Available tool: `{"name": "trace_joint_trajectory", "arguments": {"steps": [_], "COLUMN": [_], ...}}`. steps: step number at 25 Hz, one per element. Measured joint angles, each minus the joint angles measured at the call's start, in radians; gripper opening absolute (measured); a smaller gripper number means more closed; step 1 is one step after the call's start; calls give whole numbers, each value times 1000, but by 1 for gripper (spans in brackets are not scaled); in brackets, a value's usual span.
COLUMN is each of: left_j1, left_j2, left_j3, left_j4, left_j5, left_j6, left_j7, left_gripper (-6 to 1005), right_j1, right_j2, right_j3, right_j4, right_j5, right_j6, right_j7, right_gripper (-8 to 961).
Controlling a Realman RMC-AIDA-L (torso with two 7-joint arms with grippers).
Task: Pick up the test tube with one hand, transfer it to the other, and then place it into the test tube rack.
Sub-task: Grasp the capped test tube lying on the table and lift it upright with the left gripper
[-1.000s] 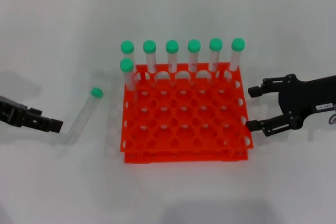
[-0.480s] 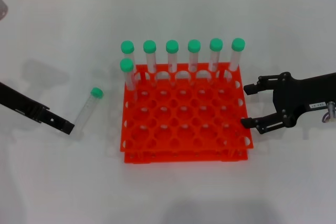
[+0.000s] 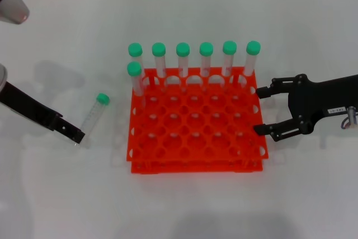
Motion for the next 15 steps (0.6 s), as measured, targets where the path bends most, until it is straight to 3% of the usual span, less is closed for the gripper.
{"name": "trace_joint_trajectory", "arguments": {"steps": [15], "left_j1": [-12], "left_j2": [-4], "left_j3": [3], "left_j4": [-27], "left_j5": [3], "left_j6": [-30], "left_j7": [-19], "left_gripper": [853], "right_j1": [-8], "right_j2": [1], "right_j3": [28], "right_j4": [-14], "right_j5": [1], "right_j6": [-31], "right_j7": [-13], "right_gripper": [855]}}
